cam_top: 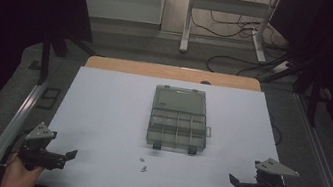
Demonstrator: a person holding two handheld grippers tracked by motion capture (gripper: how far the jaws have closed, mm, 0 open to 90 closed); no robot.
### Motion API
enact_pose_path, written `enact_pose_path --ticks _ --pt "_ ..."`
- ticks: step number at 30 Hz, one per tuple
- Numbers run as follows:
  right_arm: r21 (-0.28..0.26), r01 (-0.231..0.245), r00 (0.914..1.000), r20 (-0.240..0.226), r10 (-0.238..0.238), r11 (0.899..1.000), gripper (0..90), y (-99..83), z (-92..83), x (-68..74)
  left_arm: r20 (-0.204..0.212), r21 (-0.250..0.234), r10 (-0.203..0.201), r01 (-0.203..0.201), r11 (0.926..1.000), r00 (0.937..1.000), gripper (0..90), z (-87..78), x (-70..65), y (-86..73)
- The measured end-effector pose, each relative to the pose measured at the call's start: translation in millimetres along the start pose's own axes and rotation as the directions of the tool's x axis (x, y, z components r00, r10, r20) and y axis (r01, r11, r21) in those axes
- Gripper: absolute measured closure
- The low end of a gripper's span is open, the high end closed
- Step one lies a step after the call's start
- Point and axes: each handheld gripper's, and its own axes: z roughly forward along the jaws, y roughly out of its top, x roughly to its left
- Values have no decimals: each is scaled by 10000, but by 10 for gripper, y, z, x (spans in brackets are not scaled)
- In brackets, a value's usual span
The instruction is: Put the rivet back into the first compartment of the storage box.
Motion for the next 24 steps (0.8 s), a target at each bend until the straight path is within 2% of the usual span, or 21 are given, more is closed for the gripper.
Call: enact_pose_path --ticks 10,12,18,24 --pt "126 51 10000 12 -51 9999 0 -1 28 -12 226 -118 -79 82 9999 9997 0 -14 15 -14" --pt "170 196 9998 37 -197 9997 0 -5 31 -5 251 -99 -34 36 9999 9997 0 -11 14 -11" --pt "241 203 9998 66 -205 9995 0 -9 41 -5 269 18 179 -180 9998 9995 0 1 0 -4" --pt "362 290 9995 93 -293 9989 0 -13 54 4 309 211 -151 144 9997 9994 0 -52 46 72"
